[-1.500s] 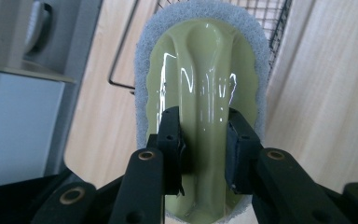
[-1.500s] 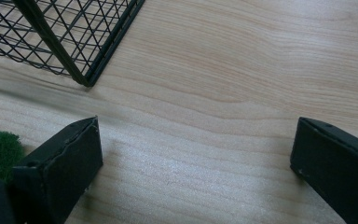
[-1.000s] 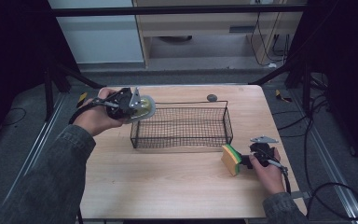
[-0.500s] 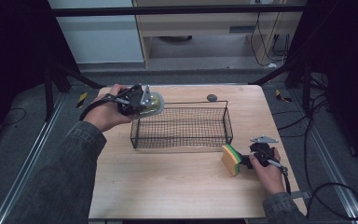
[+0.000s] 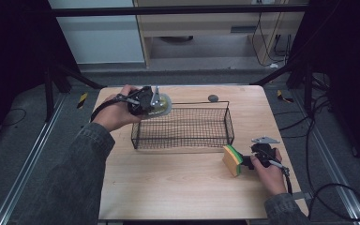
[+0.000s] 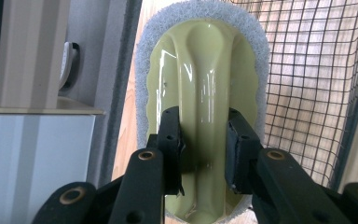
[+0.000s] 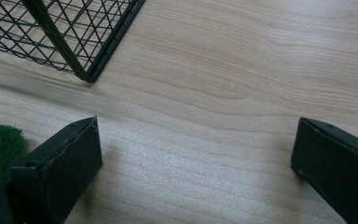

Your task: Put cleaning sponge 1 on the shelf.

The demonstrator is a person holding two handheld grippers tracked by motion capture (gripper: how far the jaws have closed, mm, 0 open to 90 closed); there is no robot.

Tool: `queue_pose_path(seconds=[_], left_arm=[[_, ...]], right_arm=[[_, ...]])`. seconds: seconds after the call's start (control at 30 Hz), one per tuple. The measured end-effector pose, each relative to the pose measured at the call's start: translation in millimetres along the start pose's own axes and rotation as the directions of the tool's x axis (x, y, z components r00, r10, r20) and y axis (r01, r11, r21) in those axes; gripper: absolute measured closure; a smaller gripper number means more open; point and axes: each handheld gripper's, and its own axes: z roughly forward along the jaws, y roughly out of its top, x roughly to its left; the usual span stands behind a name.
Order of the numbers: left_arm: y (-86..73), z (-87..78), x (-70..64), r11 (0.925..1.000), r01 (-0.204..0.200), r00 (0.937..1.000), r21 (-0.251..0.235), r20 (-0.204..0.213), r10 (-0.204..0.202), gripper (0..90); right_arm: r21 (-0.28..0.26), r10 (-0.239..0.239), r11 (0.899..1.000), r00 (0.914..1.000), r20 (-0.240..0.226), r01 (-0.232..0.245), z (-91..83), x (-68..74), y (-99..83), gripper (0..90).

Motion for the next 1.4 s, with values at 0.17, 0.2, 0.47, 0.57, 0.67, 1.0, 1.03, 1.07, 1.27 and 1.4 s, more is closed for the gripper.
queue_pose_path(seconds=[0.17,0.2,0.47,0.57,0.67,1.0,1.03,1.07,1.27,1.4], left_arm=[[1.9,7.3,-1.3,1.0,-0.007,0.9999,0.007,0.011,0.007,70.8],[2.6,8.7,-1.5,0.9998,-0.014,0.9998,0.01,0.014,0.014,70.8],[1.3,17.4,-5.0,0.9998,-0.013,0.9996,0.012,0.027,0.013,70.8],[-3.3,20.3,-6.8,0.9998,-0.014,0.9993,0.012,0.035,0.013,70.9],[-6.7,24.0,-7.6,0.9998,-0.011,0.9989,0.016,0.046,0.01,70.9],[-8.8,32.3,-16.0,0.9983,-0.044,0.9949,0.037,0.092,0.041,70.8],[-8.9,32.3,-16.3,0.9982,-0.044,0.9951,0.04,0.09,0.04,70.8],[-9.5,32.3,-16.4,0.9984,-0.041,0.9952,0.039,0.09,0.038,70.8],[-15.3,35.9,-18.7,0.9983,-0.039,0.9945,0.044,0.099,0.034,70.8],[-19.7,40.4,-20.8,0.9982,-0.033,0.9939,0.051,0.106,0.027,70.8]], right_arm=[[0.003,-0.004,1.0,1.0,-0.005,0.004,1.4,0.4,1.2,1.2],[0.003,-0.006,1.0,1.0,-0.005,0.006,1.7,0.4,1.5,1.2],[0.004,-0.006,1.0,1.0,-0.005,0.006,2.0,0.5,1.7,1.1],[0.003,-0.004,1.0,1.0,-0.006,0.004,2.0,0.7,1.8,1.1],[0.003,-0.004,1.0,1.0,-0.006,0.004,1.9,0.7,1.8,1.1],[0.003,-0.008,1.0,1.0,-0.005,0.008,1.9,0.5,1.7,1.1],[0.003,-0.008,1.0,1.0,-0.005,0.008,1.9,0.5,1.7,1.2],[0.002,-0.005,1.0,1.0,-0.005,0.005,2.0,0.7,1.8,1.2],[0.003,-0.007,1.0,1.0,-0.005,0.007,1.9,0.5,1.7,1.1],[0.001,-0.01,1.0,0.9999,-0.004,0.01,2.1,0.3,1.7,1.1]])
